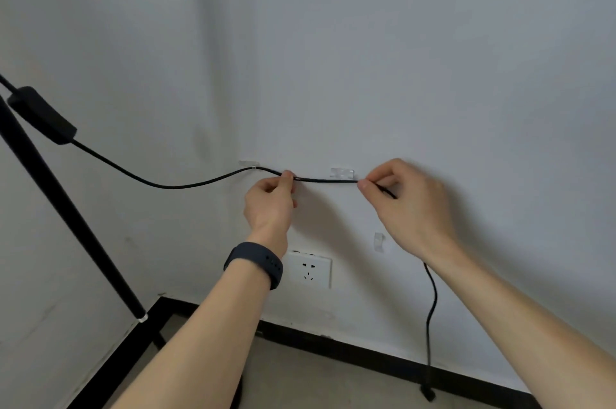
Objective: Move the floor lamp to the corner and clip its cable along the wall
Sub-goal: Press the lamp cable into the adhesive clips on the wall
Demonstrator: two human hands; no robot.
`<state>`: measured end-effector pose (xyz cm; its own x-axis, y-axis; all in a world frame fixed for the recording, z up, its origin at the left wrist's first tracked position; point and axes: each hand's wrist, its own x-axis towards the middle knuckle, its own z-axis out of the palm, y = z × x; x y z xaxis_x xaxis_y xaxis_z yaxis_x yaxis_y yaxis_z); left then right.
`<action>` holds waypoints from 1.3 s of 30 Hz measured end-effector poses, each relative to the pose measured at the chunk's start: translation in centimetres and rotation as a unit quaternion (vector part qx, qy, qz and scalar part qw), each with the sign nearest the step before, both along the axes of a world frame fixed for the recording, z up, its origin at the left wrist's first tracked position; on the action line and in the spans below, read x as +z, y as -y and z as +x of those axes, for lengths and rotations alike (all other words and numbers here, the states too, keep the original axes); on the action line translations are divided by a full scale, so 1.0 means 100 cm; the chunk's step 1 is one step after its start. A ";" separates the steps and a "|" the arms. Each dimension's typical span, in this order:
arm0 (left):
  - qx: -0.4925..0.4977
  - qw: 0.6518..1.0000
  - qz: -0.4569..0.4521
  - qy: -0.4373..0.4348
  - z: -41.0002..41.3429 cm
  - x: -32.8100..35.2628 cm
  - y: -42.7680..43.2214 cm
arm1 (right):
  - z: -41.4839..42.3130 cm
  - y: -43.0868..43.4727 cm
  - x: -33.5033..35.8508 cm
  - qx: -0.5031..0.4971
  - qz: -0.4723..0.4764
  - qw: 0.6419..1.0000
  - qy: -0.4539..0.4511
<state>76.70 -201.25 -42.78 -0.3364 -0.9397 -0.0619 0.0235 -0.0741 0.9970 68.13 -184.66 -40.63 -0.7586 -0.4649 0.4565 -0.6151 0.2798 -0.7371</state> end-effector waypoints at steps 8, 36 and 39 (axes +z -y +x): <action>0.036 0.999 -0.023 -0.007 -0.005 0.006 -0.005 | -0.006 0.006 0.030 -0.042 -0.012 0.996 -0.071; -0.064 0.997 -0.031 0.019 -0.008 0.009 -0.032 | -0.007 0.010 0.000 0.009 0.000 0.995 -0.099; -0.061 0.998 -0.026 0.017 -0.009 0.008 -0.032 | -0.007 0.011 -0.002 0.010 -0.008 0.991 -0.132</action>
<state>75.80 -198.04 -41.95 -0.4473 -0.8940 -0.0279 -0.0158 -0.0232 0.9996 67.39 -185.80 -40.80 -0.6022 -0.4709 0.6446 -0.7925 0.2551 -0.5540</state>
